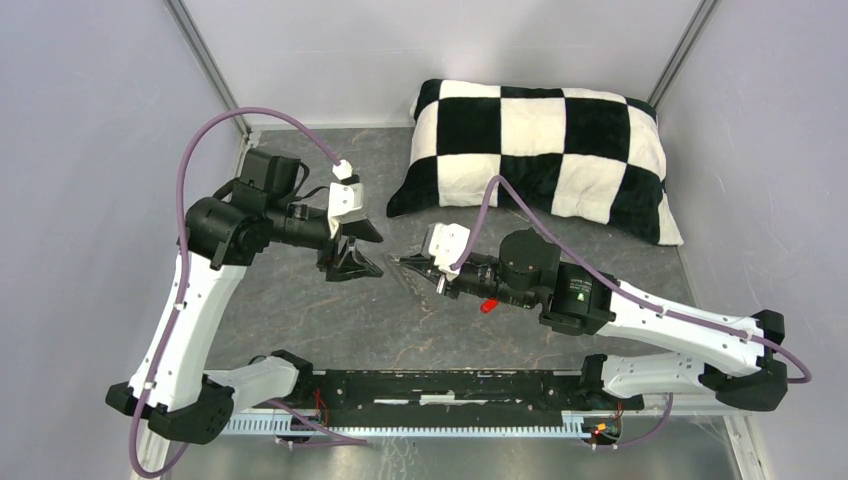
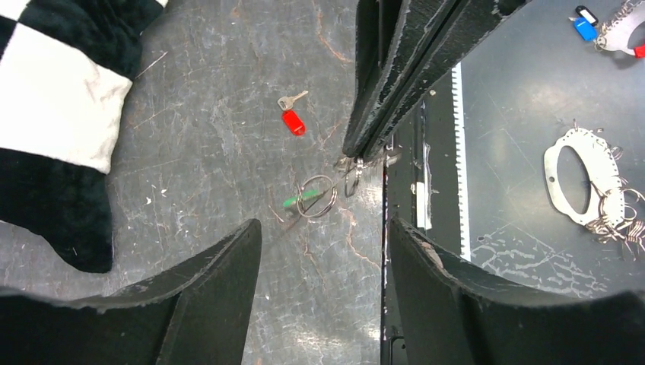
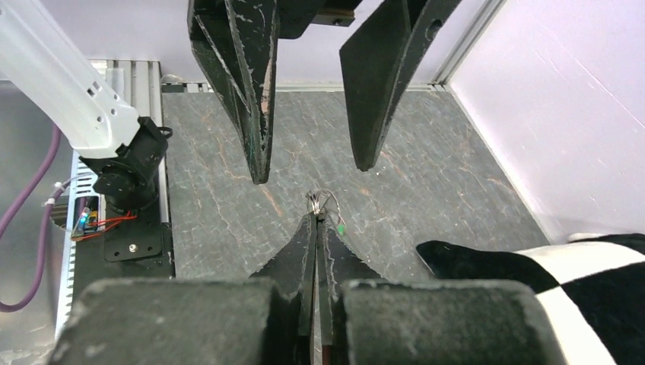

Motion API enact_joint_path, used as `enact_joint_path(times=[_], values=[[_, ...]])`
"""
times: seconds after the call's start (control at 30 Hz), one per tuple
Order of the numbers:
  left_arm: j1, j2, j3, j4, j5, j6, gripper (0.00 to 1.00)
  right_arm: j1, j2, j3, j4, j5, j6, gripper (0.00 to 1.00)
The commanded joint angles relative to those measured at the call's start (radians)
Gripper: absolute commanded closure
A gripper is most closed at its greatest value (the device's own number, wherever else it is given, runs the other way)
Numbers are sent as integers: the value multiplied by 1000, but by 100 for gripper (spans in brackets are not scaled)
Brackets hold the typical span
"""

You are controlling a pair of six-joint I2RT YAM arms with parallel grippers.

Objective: Put the keys on the keyring

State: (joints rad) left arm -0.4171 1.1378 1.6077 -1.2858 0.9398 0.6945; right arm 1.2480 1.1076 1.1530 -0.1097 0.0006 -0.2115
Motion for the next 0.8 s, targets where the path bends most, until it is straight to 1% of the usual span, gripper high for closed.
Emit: enact_joint_path(times=[0.0, 0.13, 0.37, 0.53, 0.67, 0.73, 0.77], values=[[-12, -13, 44, 37, 13, -59, 33, 12, 3, 53, 21, 76, -19, 100], [-23, -19, 26, 64, 12, -58, 42, 13, 12, 56, 33, 92, -14, 100], [-43, -32, -18, 72, -50, 26, 46, 12, 40, 71, 51, 91, -2, 100], [-61, -42, -41, 105, -83, 49, 52, 13, 53, 75, 63, 85, 6, 100], [-70, -39, -45, 118, -91, 55, 56, 13, 60, 79, 67, 76, 10, 100], [-74, -40, -48, 124, -94, 58, 60, 12, 62, 80, 71, 73, 11, 100], [-75, -40, -48, 126, -97, 61, 64, 13, 65, 82, 69, 73, 11, 100]])
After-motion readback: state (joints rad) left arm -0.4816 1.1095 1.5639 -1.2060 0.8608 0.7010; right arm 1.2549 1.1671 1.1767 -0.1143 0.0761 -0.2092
